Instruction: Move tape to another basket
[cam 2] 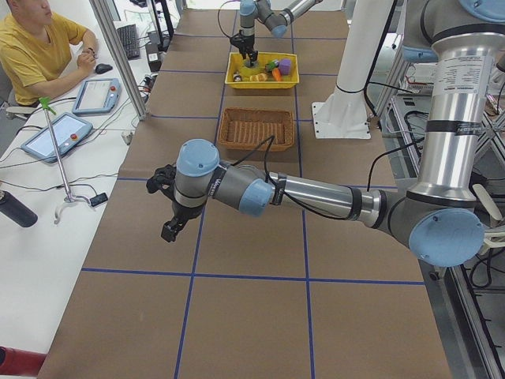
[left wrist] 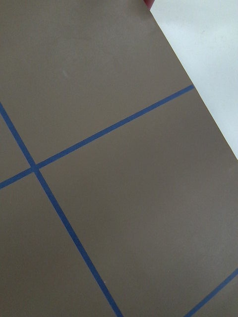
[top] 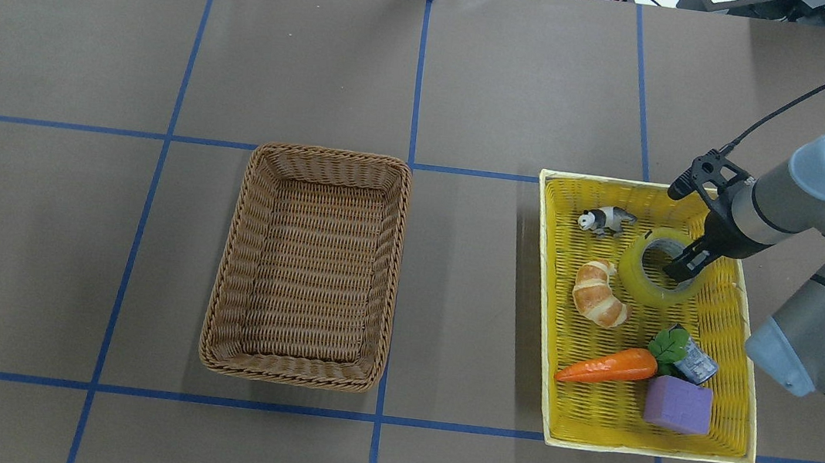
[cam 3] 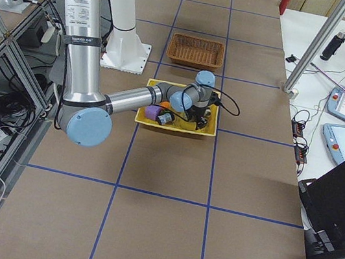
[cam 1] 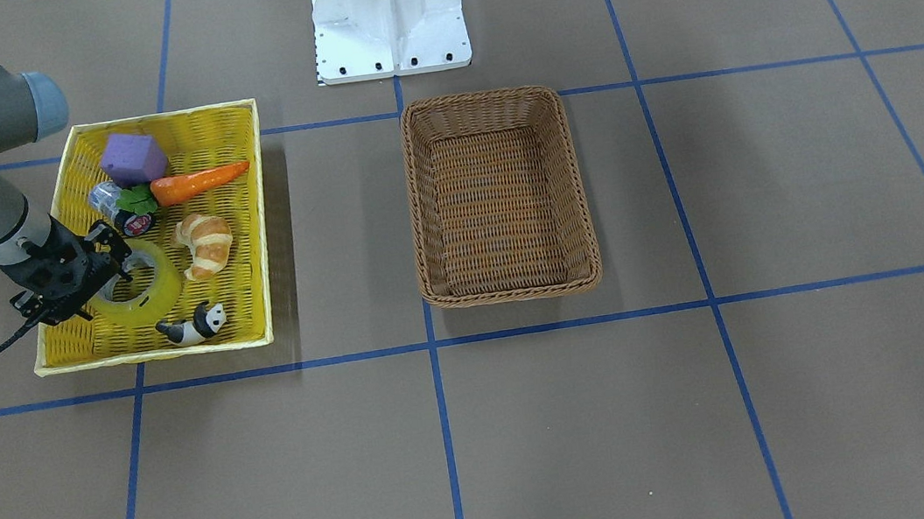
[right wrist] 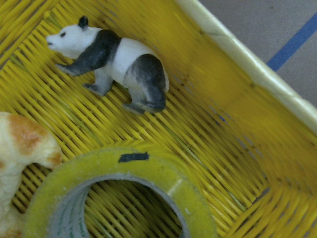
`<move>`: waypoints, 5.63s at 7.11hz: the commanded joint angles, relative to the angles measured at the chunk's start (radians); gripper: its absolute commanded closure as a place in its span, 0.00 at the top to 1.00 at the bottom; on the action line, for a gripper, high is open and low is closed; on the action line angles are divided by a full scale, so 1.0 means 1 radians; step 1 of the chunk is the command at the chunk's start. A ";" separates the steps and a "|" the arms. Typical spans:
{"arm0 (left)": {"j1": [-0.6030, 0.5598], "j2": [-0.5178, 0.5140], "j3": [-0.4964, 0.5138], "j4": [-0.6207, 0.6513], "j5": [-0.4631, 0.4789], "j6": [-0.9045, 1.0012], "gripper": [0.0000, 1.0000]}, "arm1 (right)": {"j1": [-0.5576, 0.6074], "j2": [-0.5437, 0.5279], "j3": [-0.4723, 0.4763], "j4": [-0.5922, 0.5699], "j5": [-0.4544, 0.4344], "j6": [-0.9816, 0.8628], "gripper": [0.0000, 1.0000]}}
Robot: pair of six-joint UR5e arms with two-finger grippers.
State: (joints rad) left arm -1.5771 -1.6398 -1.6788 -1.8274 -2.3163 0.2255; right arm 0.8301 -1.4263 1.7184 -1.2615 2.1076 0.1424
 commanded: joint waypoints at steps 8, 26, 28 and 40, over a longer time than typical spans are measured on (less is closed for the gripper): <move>0.062 -0.018 -0.012 -0.239 0.000 -0.175 0.99 | 0.216 0.203 0.042 0.005 -0.015 0.115 0.00; 0.655 -0.334 -0.015 -0.966 0.055 -1.367 0.99 | -0.391 0.598 0.046 0.154 -0.759 0.732 0.00; 0.666 -0.336 -0.016 -0.966 0.055 -1.367 0.99 | -0.396 0.600 0.046 0.149 -0.759 0.706 0.00; 0.730 -0.336 -0.015 -0.995 0.055 -1.433 0.00 | -0.414 0.520 0.154 0.160 -0.753 0.668 1.00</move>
State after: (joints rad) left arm -0.8469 -1.9791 -1.6949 -2.8203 -2.2610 -1.2023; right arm 0.4157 -0.8561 1.8302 -1.1047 1.3520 0.8108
